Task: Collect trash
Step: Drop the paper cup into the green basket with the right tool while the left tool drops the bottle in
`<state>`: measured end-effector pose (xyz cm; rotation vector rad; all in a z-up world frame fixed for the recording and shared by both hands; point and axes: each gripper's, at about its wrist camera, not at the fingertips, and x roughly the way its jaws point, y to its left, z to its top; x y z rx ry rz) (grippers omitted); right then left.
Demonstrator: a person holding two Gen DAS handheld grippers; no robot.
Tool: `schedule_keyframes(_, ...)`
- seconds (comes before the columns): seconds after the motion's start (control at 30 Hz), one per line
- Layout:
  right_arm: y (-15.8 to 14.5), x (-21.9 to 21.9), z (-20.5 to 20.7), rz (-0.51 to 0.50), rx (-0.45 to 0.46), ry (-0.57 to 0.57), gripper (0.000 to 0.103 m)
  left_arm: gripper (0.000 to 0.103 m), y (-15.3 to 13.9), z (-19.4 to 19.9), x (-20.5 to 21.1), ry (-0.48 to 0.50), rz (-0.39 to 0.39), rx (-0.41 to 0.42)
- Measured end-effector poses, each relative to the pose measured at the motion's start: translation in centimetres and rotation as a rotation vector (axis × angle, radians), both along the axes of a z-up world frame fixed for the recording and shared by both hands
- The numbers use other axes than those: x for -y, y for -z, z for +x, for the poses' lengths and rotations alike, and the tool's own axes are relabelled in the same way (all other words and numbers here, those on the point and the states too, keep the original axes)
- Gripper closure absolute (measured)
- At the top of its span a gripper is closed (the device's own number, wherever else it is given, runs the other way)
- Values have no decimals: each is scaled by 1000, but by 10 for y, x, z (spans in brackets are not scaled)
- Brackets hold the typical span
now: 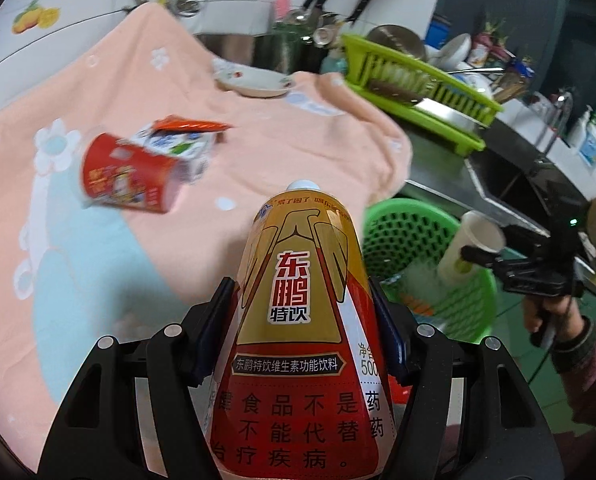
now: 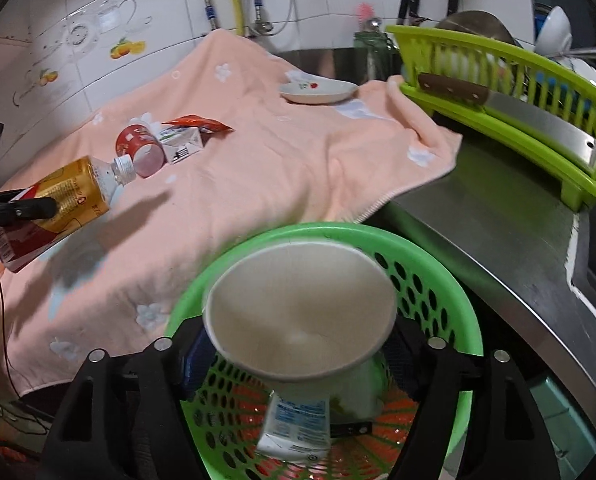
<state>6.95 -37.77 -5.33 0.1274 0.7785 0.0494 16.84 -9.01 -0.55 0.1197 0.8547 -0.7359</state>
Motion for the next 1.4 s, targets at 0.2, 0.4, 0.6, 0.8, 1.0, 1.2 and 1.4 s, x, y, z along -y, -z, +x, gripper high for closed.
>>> schedule_keyframes(0.2,0,14,-10,9,11,32,30,39,1,-7,38,69,-40,-17)
schedule_keyframes(0.4,-5,24,-18,19,29,50,28,39,11,-11,80,131,-61,-44)
schedule_keyframes(0.6,-5,31,-25,33,35,58,28,39,15,-15,107,164,-73,-63)
schedule_keyframes(0.8,-7,39,-28,40,46,64,28,39,14,-19,122,186,-74,-63)
schedule_keyframes(1.0,-8,41,-32,45,49,69,28,39,20,-19,128,189,-79,-90)
schedule_keyframes(1.2,-8,43,-33,46,52,70,28,39,31,-19,137,199,-77,-121)
schedule_keyframes(1.4,-9,45,-36,47,59,76,28,39,42,-19,145,204,-64,-141)
